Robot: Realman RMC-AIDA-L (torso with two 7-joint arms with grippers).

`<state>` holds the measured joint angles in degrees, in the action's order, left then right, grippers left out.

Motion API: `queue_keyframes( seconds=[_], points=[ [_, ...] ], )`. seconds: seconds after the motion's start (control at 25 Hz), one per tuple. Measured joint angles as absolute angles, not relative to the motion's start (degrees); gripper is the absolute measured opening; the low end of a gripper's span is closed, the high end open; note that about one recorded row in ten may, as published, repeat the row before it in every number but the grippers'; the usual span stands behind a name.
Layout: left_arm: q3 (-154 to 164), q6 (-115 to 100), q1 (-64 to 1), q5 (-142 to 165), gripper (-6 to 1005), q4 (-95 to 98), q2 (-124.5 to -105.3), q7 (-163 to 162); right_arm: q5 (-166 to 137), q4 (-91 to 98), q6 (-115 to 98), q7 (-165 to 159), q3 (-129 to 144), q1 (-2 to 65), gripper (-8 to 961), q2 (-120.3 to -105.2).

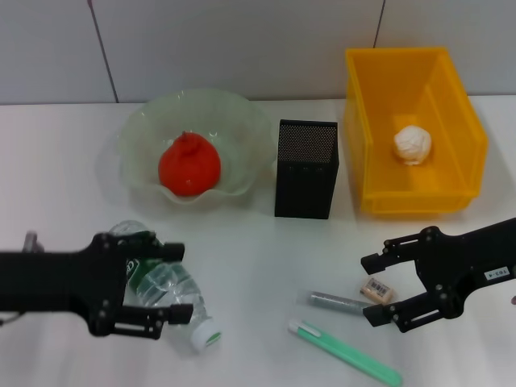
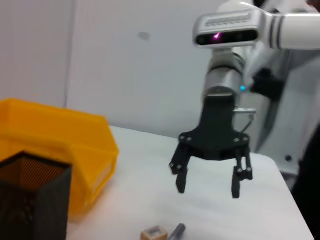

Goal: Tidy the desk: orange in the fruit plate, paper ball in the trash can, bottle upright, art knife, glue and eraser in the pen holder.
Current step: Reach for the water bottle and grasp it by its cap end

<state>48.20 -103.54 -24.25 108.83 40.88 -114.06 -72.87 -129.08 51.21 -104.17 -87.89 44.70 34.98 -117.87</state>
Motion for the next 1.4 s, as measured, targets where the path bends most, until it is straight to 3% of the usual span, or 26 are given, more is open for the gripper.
queue_keyframes(
  seconds=[0.16, 0.28, 0.4, 0.44, 0.8, 0.96, 1.4],
  points=[
    [49.4, -104.6, -25.4, 108.8, 841, 44.1, -113.8, -74.6, -129.1, 51.1, -104.6, -88.7, 44.5, 35.8, 783, -117.65],
    [53.1, -106.6, -30.9, 113.6, 841, 55.9, -113.44, -78.8, -129.1, 50.9, -104.8, -90.6, 44.3, 36.1, 783, -117.63],
    [53.5, -108.3, -34.7, 119.0, 841, 60.7, -114.12, -79.9, -129.0, 50.6, -104.8, -93.3, 44.3, 36.2, 783, -117.46],
    [54.6, -109.6, -37.9, 125.3, 841, 66.6, -115.7, -79.5, -129.0, 50.5, -104.8, -95.4, 44.2, 36.4, 783, -117.18],
    [72.4, -110.0, -39.3, 136.3, 841, 78.9, -118.32, -76.4, -128.9, 48.2, -103.8, -101.7, 44.0, 38.5, 783, -115.67],
    [77.2, -108.6, -39.6, 139.5, 840, 79.8, -118.53, -73.6, -128.2, 46.1, -103.4, -102.8, 42.3, 39.6, 783, -114.97],
    [83.4, -102.6, -39.6, 142.8, 840, 78.1, -118.79, -70.5, -128.1, 45.1, -103.3, -103.5, 41.0, 39.6, 782, -114.82]
  ],
)
